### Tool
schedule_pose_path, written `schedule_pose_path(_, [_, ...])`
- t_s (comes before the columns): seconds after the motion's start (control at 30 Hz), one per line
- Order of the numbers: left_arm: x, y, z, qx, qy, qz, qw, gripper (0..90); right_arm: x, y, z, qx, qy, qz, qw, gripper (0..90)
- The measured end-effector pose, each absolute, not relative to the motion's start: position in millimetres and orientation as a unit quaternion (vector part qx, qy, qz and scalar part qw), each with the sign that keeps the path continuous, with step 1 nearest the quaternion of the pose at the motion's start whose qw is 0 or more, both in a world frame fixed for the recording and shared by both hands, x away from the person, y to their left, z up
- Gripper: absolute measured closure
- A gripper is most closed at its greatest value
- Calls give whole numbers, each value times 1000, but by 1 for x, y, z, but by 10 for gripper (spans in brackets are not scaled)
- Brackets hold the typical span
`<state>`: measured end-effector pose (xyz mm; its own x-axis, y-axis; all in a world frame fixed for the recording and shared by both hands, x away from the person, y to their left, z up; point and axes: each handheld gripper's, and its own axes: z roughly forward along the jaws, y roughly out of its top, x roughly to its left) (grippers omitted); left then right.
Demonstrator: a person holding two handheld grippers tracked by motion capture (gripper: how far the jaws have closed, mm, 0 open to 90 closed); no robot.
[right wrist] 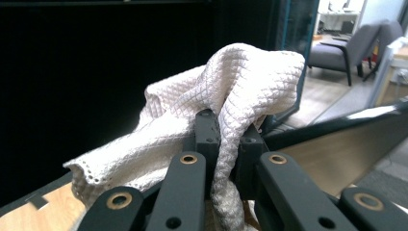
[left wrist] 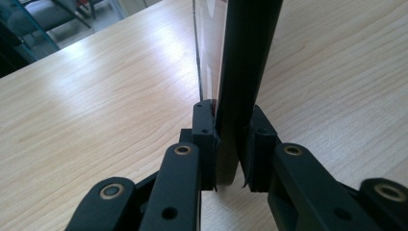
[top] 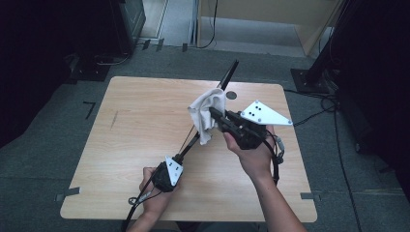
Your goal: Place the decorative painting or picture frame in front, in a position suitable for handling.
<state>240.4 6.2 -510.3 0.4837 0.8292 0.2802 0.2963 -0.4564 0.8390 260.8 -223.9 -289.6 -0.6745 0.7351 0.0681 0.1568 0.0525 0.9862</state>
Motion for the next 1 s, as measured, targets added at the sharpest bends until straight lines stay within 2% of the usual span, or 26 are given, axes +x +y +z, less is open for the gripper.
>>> schedule_pose_path(0.13, [240, 9, -510, 778, 360, 353, 376, 797, 257, -217, -288, 313, 690, 602, 252, 846])
schedule_pose_path(0.4, [239, 15, -510, 782, 350, 346, 382, 795, 274, -227, -290, 331, 683, 597, 261, 846])
schedule_pose_path(0.7, [238, 26, -510, 788, 333, 337, 392, 797, 253, -213, -291, 298, 687, 612, 253, 846])
schedule_pose_path(1.0, [238, 38, -510, 795, 315, 327, 403, 795, 266, -220, -292, 313, 683, 608, 256, 846])
